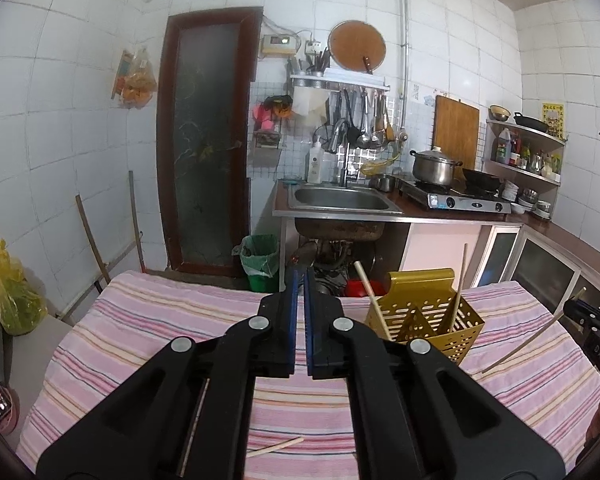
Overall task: Organize utensils
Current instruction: 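Lower the left tool's chopstick into the yellow holder and open it, then move the left tool to the table and close it on a wooden chopstick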
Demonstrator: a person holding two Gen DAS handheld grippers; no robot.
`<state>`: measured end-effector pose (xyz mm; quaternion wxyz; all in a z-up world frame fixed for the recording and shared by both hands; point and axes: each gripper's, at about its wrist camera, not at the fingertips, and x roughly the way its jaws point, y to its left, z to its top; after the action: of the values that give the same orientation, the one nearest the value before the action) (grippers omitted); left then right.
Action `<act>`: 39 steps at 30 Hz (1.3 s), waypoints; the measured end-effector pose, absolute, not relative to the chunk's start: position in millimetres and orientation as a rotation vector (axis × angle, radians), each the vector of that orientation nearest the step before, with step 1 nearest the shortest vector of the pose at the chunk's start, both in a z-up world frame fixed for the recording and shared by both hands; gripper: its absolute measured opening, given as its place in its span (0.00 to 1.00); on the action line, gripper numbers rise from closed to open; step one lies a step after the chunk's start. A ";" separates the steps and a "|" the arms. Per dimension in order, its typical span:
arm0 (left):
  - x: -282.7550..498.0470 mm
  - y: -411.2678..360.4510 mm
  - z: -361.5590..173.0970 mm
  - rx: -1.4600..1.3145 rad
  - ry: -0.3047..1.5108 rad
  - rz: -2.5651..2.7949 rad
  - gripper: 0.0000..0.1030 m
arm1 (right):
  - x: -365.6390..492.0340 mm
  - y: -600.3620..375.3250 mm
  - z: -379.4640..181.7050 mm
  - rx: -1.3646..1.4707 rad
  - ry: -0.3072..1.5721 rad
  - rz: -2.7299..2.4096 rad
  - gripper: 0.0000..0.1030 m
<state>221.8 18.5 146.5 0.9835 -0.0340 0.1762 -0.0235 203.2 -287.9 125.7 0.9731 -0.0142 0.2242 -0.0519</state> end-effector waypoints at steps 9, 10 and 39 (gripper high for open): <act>248.2 62.6 80.2 -0.009 0.583 0.014 0.51 | 196.3 -293.1 133.0 -0.011 0.472 -0.086 0.06; 250.5 65.2 69.7 0.007 0.610 0.007 0.53 | 195.1 -294.2 134.2 -0.010 0.475 -0.084 0.06; 293.3 15.9 -48.7 0.286 0.983 -0.391 0.16 | 169.4 -298.1 137.2 0.012 0.620 -0.097 0.06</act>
<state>293.3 15.9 -48.7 0.8536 0.1358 0.4673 -0.1860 169.4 -298.1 137.2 0.9512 0.0058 0.3049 -0.0476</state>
